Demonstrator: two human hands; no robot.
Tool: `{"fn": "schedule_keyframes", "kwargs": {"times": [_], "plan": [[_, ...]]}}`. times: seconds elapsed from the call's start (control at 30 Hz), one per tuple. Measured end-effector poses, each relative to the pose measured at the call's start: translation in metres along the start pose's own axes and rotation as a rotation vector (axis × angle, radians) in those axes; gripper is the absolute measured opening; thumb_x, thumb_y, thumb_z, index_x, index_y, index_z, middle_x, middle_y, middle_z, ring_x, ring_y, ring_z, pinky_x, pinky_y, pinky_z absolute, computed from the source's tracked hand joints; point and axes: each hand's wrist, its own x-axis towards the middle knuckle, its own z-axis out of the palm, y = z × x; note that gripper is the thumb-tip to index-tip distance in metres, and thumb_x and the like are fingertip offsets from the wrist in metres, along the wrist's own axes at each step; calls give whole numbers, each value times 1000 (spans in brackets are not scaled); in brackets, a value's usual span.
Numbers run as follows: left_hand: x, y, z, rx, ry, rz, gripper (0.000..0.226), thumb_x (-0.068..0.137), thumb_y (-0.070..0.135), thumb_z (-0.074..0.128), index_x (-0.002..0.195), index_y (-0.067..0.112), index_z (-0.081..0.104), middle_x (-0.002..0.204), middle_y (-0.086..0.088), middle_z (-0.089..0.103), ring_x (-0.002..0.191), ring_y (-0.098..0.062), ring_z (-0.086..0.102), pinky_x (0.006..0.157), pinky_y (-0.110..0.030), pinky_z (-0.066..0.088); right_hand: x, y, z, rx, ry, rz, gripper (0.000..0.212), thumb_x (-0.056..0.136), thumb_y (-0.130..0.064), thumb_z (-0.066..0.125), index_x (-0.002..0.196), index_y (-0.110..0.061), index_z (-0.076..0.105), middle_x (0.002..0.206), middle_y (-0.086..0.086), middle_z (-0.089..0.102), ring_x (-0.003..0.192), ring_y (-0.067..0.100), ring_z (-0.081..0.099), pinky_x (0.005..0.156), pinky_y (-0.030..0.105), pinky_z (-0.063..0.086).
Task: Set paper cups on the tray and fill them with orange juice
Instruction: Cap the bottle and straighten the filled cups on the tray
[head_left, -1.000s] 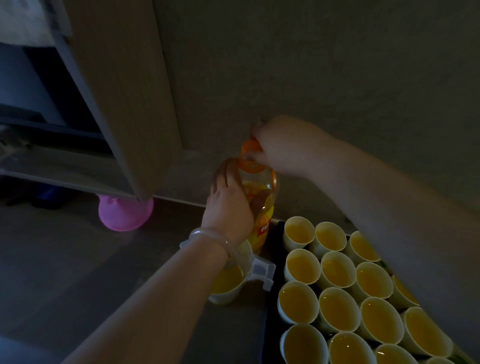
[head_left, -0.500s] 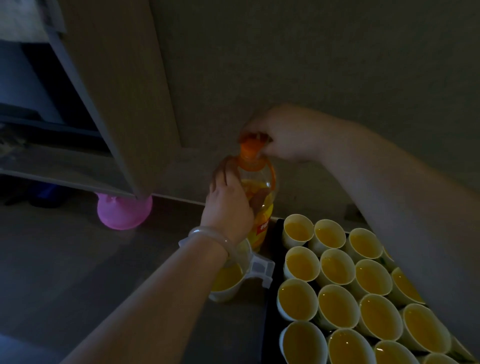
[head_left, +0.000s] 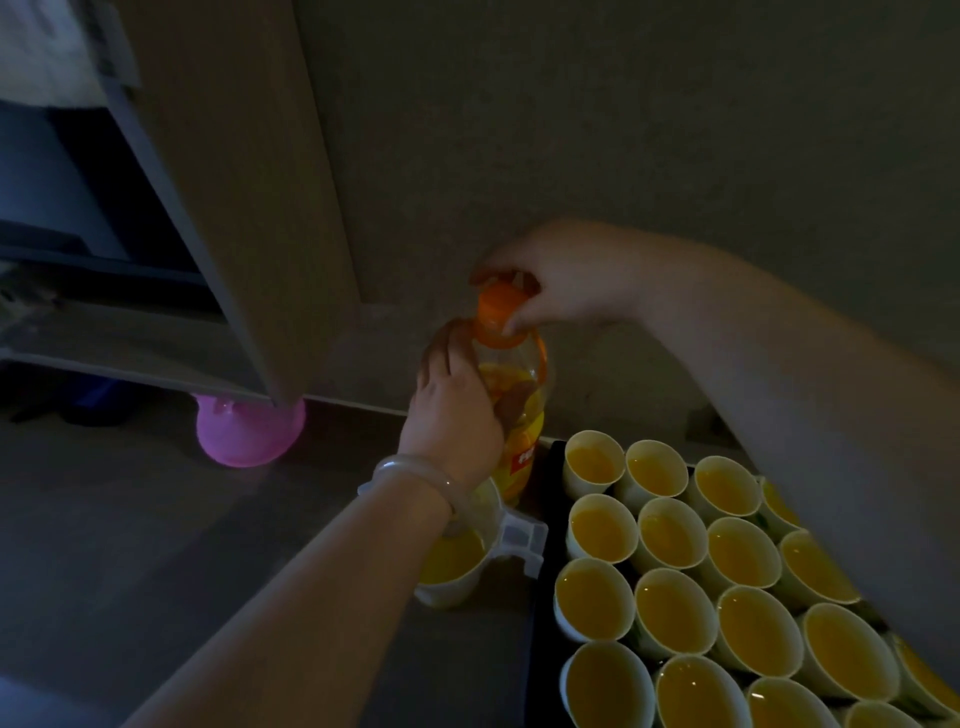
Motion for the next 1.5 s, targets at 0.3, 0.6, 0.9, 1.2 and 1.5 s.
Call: {"fn": "schedule_keyframes", "kwargs": {"times": [0.3,0.6,0.9,1.2,1.5], "plan": [[3,0,0,9,1,-17,83,90,42,52,150,13,3,156,-10,12,145,-23,14,116,-35,17,6,0,5,-13,63,-40,36,88,-33,64,122,-19,64,114,4,65,105,21,58,84,30,45],[3,2,1,-52,34,-12,83,90,47,54,151,18,6,156,-6,14,144,-24,15,115,-42,25,8,-9,19,82,185,116,31,88,-36,64,105,-11,70,101,8,68,96,24,63,71,26,40],[1,3,1,-40,28,-13,84,91,40,57,151,16,4,157,-6,12,144,-23,13,114,-38,22,3,-22,26,145,265,280,25,90,-36,64,100,-13,66,79,-1,55,89,19,62,70,27,44],[6,-6,-1,133,-37,6,84,88,51,39,150,13,-1,154,-10,13,143,-24,18,115,-33,19,7,-8,10,116,96,114,38,87,-35,67,123,-23,64,119,3,66,109,21,59,84,25,43],[2,1,-2,-34,13,3,84,91,45,53,151,17,2,157,-8,11,144,-25,16,114,-37,24,7,-14,33,191,281,212,26,90,-35,61,105,-15,66,97,1,61,92,18,60,76,28,46]]}}
